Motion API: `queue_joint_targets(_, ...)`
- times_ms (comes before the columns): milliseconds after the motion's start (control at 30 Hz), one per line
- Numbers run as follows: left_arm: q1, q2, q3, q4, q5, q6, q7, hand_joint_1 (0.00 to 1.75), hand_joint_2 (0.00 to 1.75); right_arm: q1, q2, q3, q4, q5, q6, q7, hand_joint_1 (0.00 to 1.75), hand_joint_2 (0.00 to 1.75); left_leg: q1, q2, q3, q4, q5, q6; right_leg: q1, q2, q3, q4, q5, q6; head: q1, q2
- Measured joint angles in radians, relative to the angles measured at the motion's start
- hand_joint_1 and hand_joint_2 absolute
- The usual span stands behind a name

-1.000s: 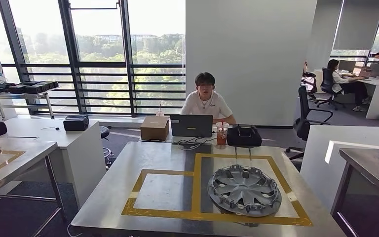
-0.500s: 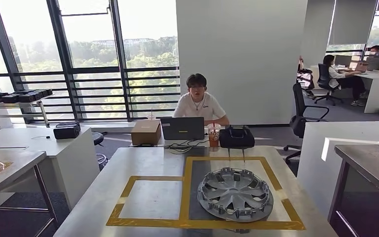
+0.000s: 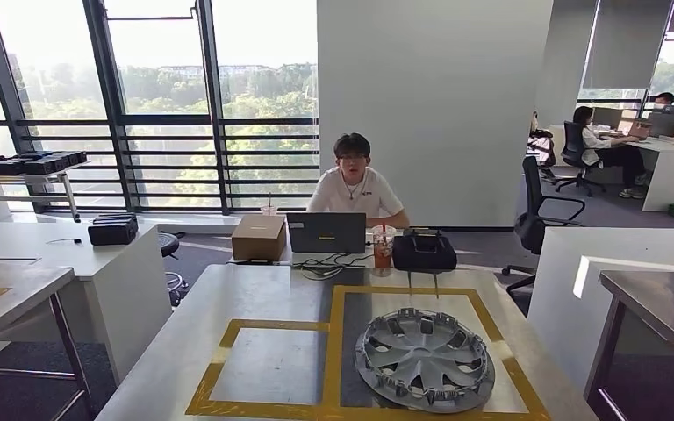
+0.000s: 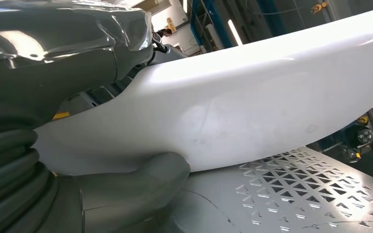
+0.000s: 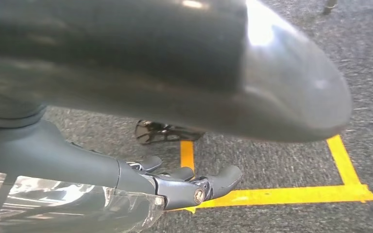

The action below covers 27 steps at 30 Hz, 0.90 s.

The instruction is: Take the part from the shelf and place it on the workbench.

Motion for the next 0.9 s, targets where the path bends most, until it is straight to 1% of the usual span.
queue_joint_targets(33, 0.002, 0.001, 0.001, 0.0, 0.0, 0.0, -0.001, 1.75, 1.75, 0.0, -0.002, 0.0, 0.0, -0.001, 0.0, 0.002, 0.0, 0.0, 0.001, -0.001, 0.005, 0.001, -0.006, -0.003, -0.004, -0.001, -0.015, 0.007, 0.012, 0.01, 0.0, 0.0)
queue_joint_targets(67, 0.004, 0.001, 0.001, 0.0, 0.001, 0.0, -0.002, 1.75, 1.75, 0.0, -0.004, 0.001, 0.0, -0.001, 0.001, 0.004, 0.0, 0.0, 0.003, -0.002, 0.013, 0.003, -0.013, -0.008, -0.009, -0.002, -0.008, -0.029, 0.041, 0.024, 0.001, 0.0)
queue_joint_targets(100, 0.004, 0.001, 0.001, 0.0, 0.001, 0.0, -0.004, 1.75, 1.75, 0.0, -0.007, 0.003, 0.0, -0.001, 0.001, 0.006, 0.0, 0.0, 0.006, -0.003, 0.02, 0.008, -0.022, -0.014, -0.015, -0.005, 0.018, -0.098, 0.081, 0.039, 0.002, 0.0)
queue_joint_targets(133, 0.005, 0.002, 0.002, 0.0, 0.003, -0.001, -0.006, 1.75, 1.75, -0.001, -0.007, 0.004, 0.0, -0.001, 0.001, 0.007, 0.0, 0.0, 0.006, -0.003, 0.024, 0.015, -0.034, -0.022, -0.018, -0.01, 0.047, -0.165, 0.114, 0.049, 0.003, 0.0)
queue_joint_targets(167, 0.005, 0.002, 0.002, 0.0, 0.004, -0.001, -0.007, 1.75, 1.75, -0.002, -0.008, 0.006, 0.0, -0.001, 0.001, 0.009, 0.0, 0.0, 0.006, -0.004, 0.025, 0.025, -0.046, -0.029, -0.02, -0.011, 0.071, -0.218, 0.136, 0.049, 0.003, 0.0)
queue_joint_targets(200, 0.006, 0.002, 0.003, 0.001, 0.006, -0.001, -0.008, 1.75, 1.75, -0.004, -0.008, 0.008, 0.0, -0.002, 0.001, 0.01, 0.0, 0.0, 0.004, -0.003, 0.024, 0.033, -0.057, -0.036, -0.02, -0.011, 0.086, -0.247, 0.143, 0.041, 0.003, 0.0)
queue_joint_targets(267, 0.008, 0.002, 0.006, 0.002, 0.007, -0.003, -0.009, 1.75, 1.75, -0.006, -0.008, 0.011, 0.0, -0.002, 0.001, 0.012, 0.0, 0.0, 0.004, -0.003, 0.023, 0.041, -0.069, -0.043, -0.016, -0.007, 0.092, -0.251, 0.135, 0.016, 0.001, 0.0)
queue_joint_targets(333, 0.009, 0.001, 0.01, 0.002, 0.007, -0.005, -0.01, 1.75, 1.75, -0.007, -0.007, 0.016, 0.0, -0.003, -0.001, 0.016, 0.0, 0.0, 0.009, -0.003, 0.021, 0.054, -0.082, -0.05, -0.017, -0.005, 0.097, -0.251, 0.128, 0.002, -0.001, 0.0)
queue_joint_targets(367, 0.011, 0.002, 0.012, 0.002, 0.008, -0.006, -0.01, 1.75, 1.75, -0.007, -0.007, 0.018, 0.0, -0.004, -0.002, 0.017, 0.0, 0.0, 0.012, -0.003, 0.009, 0.081, -0.096, -0.055, -0.019, -0.004, 0.102, -0.251, 0.125, -0.004, -0.002, 0.0)
queue_joint_targets(400, 0.013, 0.002, 0.014, 0.002, 0.008, -0.006, -0.01, 1.75, 1.75, -0.007, -0.008, 0.02, 0.0, -0.005, -0.002, 0.02, 0.0, 0.0, 0.014, -0.003, -0.016, 0.131, -0.118, -0.06, -0.019, -0.004, 0.107, -0.251, 0.121, -0.01, -0.003, 0.0)
queue_joint_targets(467, 0.021, 0.002, 0.018, 0.002, 0.008, -0.006, -0.01, 1.75, 1.75, -0.007, -0.01, 0.025, 0.0, -0.008, -0.004, 0.026, 0.0, 0.0, 0.017, -0.003, -0.1, 0.271, -0.167, -0.066, -0.016, -0.003, 0.115, -0.251, 0.113, -0.019, -0.005, 0.0)
queue_joint_targets(500, 0.025, 0.002, 0.019, 0.002, 0.008, -0.005, -0.01, 1.75, 1.75, -0.007, -0.01, 0.027, 0.0, -0.01, -0.005, 0.029, 0.0, 0.0, 0.017, -0.003, -0.138, 0.325, -0.175, -0.067, -0.015, -0.001, 0.12, -0.251, 0.109, -0.021, -0.006, 0.0)
queue_joint_targets(533, 0.029, 0.003, 0.021, 0.003, 0.008, -0.004, -0.01, 1.75, 1.75, -0.006, -0.01, 0.028, 0.0, -0.012, -0.006, 0.033, 0.0, 0.0, 0.017, -0.003, -0.161, 0.344, -0.163, -0.064, -0.013, 0.0, 0.126, -0.251, 0.103, -0.021, -0.006, 0.0)
queue_joint_targets(567, 0.031, 0.003, 0.023, 0.003, 0.009, -0.003, -0.01, 1.75, 1.75, -0.005, -0.01, 0.03, 0.0, -0.012, -0.007, 0.036, 0.0, 0.0, 0.016, -0.003, -0.163, 0.322, -0.131, -0.06, -0.01, 0.002, 0.134, -0.251, 0.098, -0.022, -0.007, 0.0)
queue_joint_targets(600, 0.033, 0.003, 0.025, 0.003, 0.009, -0.002, -0.011, 1.75, 1.75, -0.004, -0.01, 0.031, 0.0, -0.013, -0.007, 0.039, 0.0, 0.0, 0.014, -0.003, -0.147, 0.266, -0.086, -0.052, -0.007, 0.004, 0.143, -0.252, 0.092, -0.021, -0.008, 0.0)
queue_joint_targets(633, 0.034, 0.003, 0.028, 0.003, 0.01, -0.001, -0.011, 1.75, 1.75, -0.003, -0.008, 0.032, 0.0, -0.013, -0.007, 0.042, 0.0, 0.0, 0.009, -0.004, -0.121, 0.194, -0.04, -0.039, -0.006, 0.006, 0.15, -0.253, 0.086, -0.021, -0.007, 0.0)
queue_joint_targets(667, 0.035, 0.003, 0.031, 0.003, 0.011, -0.001, -0.012, 1.75, 1.75, -0.004, -0.006, 0.034, 0.0, -0.013, -0.007, 0.045, 0.0, 0.0, 0.004, -0.002, -0.096, 0.131, -0.009, -0.026, -0.003, 0.007, 0.156, -0.254, 0.081, -0.02, -0.007, 0.0)
queue_joint_targets(700, 0.036, 0.003, 0.034, 0.003, 0.011, -0.001, -0.014, 1.75, 1.75, -0.004, -0.004, 0.036, 0.0, -0.013, -0.007, 0.047, 0.0, 0.0, -0.001, -0.001, -0.079, 0.087, 0.007, -0.016, -0.003, 0.008, 0.158, -0.255, 0.077, -0.017, -0.007, 0.0)
queue_joint_targets(733, 0.038, 0.003, 0.037, 0.003, 0.01, -0.002, -0.016, 1.75, 1.75, -0.004, -0.003, 0.038, 0.0, -0.013, -0.008, 0.049, 0.0, 0.0, -0.007, 0.0, -0.071, 0.066, 0.009, -0.01, -0.004, 0.009, 0.159, -0.258, 0.074, -0.013, -0.006, 0.0)
queue_joint_targets(767, 0.039, 0.003, 0.04, 0.003, 0.008, -0.003, -0.019, 1.75, 1.75, -0.005, -0.004, 0.041, 0.0, -0.014, -0.01, 0.051, 0.0, 0.0, -0.01, 0.001, -0.069, 0.061, 0.005, -0.008, -0.004, 0.008, 0.162, -0.261, 0.072, -0.008, -0.007, 0.0)
queue_joint_targets(833, 0.044, 0.002, 0.046, 0.002, 0.001, -0.01, -0.03, 1.75, 1.75, -0.004, -0.004, 0.045, 0.0, -0.014, -0.014, 0.05, 0.0, 0.0, -0.007, -0.001, -0.048, 0.036, 0.01, -0.007, -0.003, 0.003, 0.168, -0.266, 0.068, 0.0, -0.007, 0.0)
queue_joint_targets(867, 0.047, 0.001, 0.049, 0.002, -0.003, -0.014, -0.037, 1.75, 1.75, -0.004, -0.005, 0.047, 0.0, -0.016, -0.016, 0.048, 0.0, 0.0, -0.004, -0.001, -0.032, 0.019, 0.013, -0.006, -0.001, 0.001, 0.162, -0.249, 0.06, 0.002, -0.006, 0.0)
queue_joint_targets(900, 0.049, 0.0, 0.052, 0.001, -0.006, -0.017, -0.043, 1.75, 1.75, -0.005, -0.008, 0.048, 0.0, -0.018, -0.019, 0.046, 0.0, 0.0, -0.001, 0.0, -0.017, 0.005, 0.016, -0.005, 0.0, -0.001, 0.142, -0.208, 0.045, 0.001, -0.005, 0.0)
